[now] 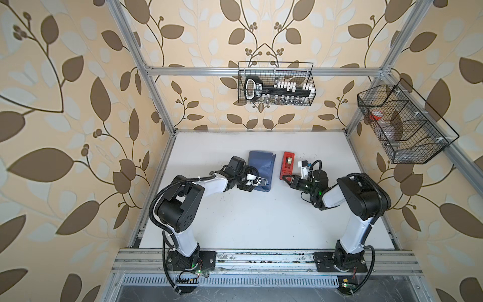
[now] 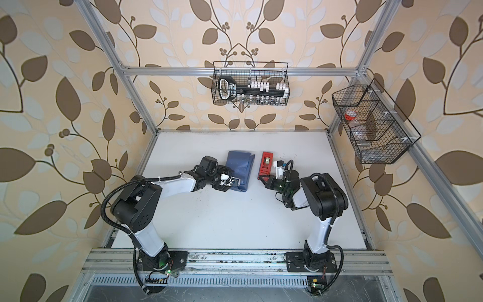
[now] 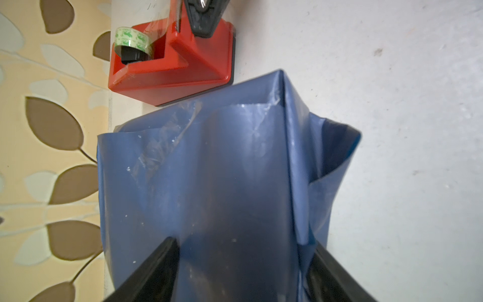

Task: Wrap a gift box in wrapping paper
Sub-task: Tear off the tape with the cutter.

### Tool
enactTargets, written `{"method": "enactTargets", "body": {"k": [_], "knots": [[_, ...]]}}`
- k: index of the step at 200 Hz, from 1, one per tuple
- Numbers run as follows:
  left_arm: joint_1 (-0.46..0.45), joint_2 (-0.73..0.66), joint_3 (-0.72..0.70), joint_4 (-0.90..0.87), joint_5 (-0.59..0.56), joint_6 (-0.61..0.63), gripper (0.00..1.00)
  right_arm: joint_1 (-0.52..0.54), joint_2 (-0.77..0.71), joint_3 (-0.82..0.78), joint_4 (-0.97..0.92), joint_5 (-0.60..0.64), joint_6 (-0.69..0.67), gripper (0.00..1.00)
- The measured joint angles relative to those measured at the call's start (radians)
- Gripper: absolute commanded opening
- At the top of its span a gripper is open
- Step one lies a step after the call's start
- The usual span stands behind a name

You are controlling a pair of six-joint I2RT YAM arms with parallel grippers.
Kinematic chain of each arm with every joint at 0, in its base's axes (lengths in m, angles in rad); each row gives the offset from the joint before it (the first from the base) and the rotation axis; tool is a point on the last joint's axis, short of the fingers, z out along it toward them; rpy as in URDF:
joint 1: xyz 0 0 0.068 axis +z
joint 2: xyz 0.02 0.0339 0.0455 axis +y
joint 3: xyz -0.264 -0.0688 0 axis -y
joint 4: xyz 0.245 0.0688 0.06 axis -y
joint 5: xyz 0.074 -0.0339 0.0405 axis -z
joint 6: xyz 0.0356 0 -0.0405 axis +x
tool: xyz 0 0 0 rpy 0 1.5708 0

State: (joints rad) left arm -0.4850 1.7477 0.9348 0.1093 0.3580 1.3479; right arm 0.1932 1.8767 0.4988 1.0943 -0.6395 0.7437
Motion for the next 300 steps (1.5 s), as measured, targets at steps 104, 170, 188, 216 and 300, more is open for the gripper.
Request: {"method": "enactTargets", "body": {"k": [104,170,188,216,300], "knots": [[0.000,0.000,0.001,-0.001,0.000,0.002,0.76,0.005,-0.191,0.103,-0.259,-0.004,-0.050,0.00],[0.000,0.000,0.001,-0.001,0.000,0.002,0.76,0.006,-0.188,0.153,-0.407,-0.016,-0.064,0.00],[0.000,0.000,0.001,-0.001,0.000,0.002,0.76,0.005,-0.200,0.228,-0.494,-0.016,-0.076,0.00],[0.000,0.000,0.001,-0.001,0.000,0.002,0.76,-0.001,-0.250,0.316,-0.582,-0.010,-0.099,0.00],[0.000,0.000,0.001,-0.001,0.000,0.002,0.76,-0.026,-0.257,0.371,-0.703,-0.024,-0.108,0.00]]}}
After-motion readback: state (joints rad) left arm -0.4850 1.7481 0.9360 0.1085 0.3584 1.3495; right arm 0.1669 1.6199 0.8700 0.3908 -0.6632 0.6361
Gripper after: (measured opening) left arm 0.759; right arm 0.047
